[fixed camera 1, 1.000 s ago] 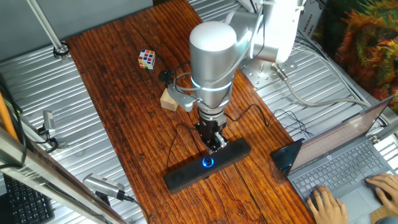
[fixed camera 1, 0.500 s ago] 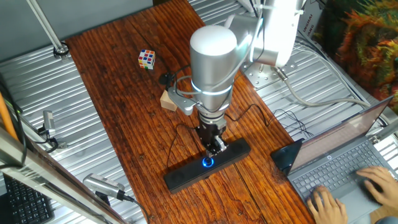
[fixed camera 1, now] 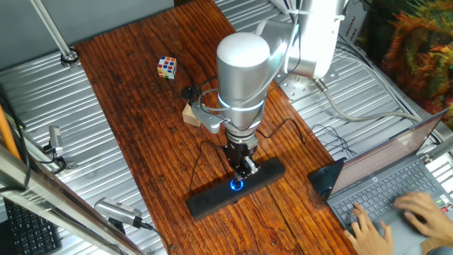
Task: Turn the knob to increase the volume of the speaker
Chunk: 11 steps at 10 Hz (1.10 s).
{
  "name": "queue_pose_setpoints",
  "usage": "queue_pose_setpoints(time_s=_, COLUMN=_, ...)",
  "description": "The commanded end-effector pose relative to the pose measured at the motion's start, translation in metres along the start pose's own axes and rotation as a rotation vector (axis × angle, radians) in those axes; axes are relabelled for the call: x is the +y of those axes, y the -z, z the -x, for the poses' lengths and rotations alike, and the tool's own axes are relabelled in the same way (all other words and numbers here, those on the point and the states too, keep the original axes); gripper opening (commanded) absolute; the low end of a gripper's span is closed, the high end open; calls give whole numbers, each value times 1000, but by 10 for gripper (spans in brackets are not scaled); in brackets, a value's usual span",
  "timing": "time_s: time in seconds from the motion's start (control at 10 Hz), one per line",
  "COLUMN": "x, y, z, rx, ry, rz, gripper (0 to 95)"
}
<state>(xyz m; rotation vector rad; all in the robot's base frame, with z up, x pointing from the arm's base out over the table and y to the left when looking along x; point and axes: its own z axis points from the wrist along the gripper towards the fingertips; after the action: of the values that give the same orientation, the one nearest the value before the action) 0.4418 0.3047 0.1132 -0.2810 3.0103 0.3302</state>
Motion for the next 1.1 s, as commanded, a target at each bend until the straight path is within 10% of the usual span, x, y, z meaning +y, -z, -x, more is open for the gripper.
queue_pose_setpoints(time_s=0.1, x=-1, y=-2, z=1, rx=-1, ry=1, rz=0, gripper=0)
queue_pose_setpoints(time_s=1.1, x=-10, y=-15, z=0, rx=-2, ry=13, rz=-3, gripper=0)
